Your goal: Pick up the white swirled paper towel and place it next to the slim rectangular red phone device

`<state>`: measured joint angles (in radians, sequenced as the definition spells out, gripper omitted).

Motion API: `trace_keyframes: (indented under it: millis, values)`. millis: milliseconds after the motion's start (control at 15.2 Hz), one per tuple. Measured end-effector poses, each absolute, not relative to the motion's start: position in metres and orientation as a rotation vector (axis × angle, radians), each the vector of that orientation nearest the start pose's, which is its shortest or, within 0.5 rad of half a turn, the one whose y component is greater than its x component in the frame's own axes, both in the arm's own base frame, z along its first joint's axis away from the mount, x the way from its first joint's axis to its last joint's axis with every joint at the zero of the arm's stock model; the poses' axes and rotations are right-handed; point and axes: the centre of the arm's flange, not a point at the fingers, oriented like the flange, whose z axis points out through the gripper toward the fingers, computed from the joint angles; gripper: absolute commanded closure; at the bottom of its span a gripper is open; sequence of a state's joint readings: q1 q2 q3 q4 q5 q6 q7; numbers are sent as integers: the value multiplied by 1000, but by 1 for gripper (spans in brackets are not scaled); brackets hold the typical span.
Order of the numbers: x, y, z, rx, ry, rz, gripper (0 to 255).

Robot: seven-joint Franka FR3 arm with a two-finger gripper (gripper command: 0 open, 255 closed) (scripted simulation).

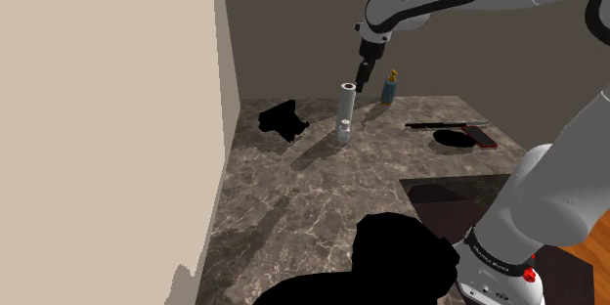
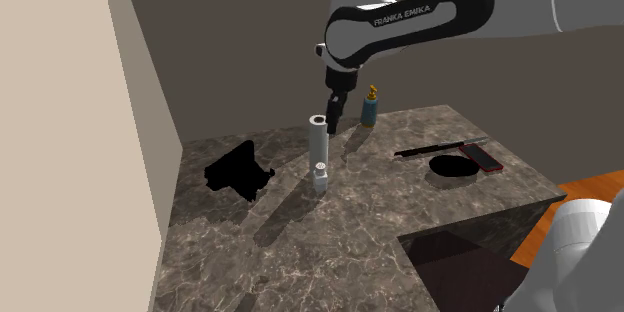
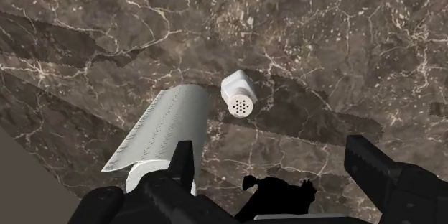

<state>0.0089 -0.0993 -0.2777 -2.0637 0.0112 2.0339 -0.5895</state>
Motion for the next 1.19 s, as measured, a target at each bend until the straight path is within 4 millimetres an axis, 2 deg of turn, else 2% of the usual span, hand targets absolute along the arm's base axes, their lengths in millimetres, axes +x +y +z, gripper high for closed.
trace_keyframes:
  millis: [198, 594, 1056, 1188]
  values:
    - [545, -162, 468, -3099, -564, -114, 0]
    - [606, -184, 443, -3102, -694, -107, 0]
    - [613, -189, 408, -3102, -707, -106, 0]
    - [614, -189, 405, -3102, -707, -106, 0]
